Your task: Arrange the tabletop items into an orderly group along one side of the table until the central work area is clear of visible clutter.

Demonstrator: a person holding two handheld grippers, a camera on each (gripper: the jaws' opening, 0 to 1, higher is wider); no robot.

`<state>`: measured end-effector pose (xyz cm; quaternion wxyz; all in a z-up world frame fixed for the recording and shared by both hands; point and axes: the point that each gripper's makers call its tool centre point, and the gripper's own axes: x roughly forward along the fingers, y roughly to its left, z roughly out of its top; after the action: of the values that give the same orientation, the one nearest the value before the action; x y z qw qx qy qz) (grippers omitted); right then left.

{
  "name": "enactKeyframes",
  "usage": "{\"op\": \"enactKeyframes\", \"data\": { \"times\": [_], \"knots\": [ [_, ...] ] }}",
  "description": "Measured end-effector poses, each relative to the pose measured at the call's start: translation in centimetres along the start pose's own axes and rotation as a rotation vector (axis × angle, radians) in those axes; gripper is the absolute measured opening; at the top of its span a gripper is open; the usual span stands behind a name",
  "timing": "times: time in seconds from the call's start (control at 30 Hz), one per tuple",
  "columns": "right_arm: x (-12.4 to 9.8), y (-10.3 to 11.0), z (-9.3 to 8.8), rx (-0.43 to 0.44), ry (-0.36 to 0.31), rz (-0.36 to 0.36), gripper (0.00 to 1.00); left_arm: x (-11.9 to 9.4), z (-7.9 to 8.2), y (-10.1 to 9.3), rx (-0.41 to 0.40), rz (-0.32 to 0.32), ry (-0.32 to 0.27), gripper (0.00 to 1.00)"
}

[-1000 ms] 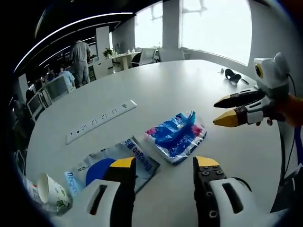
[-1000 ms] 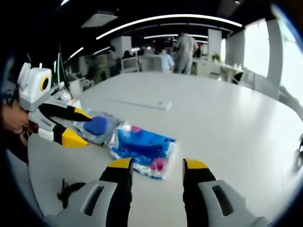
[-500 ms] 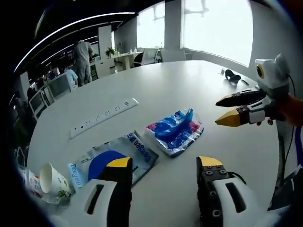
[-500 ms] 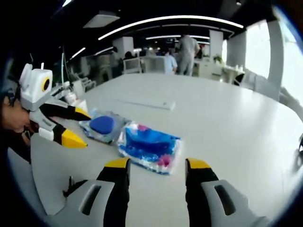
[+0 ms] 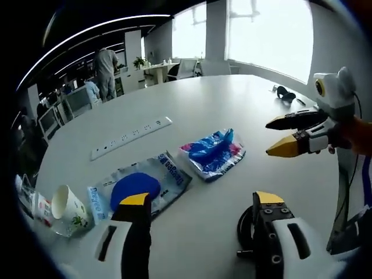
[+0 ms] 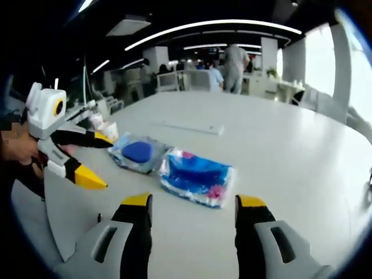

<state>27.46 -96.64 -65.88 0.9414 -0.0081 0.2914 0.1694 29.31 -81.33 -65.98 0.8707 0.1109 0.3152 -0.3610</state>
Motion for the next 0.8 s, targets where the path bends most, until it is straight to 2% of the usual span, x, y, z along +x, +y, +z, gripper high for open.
{"op": "enactKeyframes", "data": {
  "times": [0.4,0.8],
  "knots": [
    [-1.0,1.7,-1.4,-0.01,0.016,0.023,0.58,-1.8,-1.5,-0.7,-0.015,0.011,-0.004,0.74],
    [-1.6,2.9,-2.4,-0.015,0.031,0.033,0.57,-2.6,-3.0,-1.6,-0.033,0.006,0.006,0.74]
  ]
}}
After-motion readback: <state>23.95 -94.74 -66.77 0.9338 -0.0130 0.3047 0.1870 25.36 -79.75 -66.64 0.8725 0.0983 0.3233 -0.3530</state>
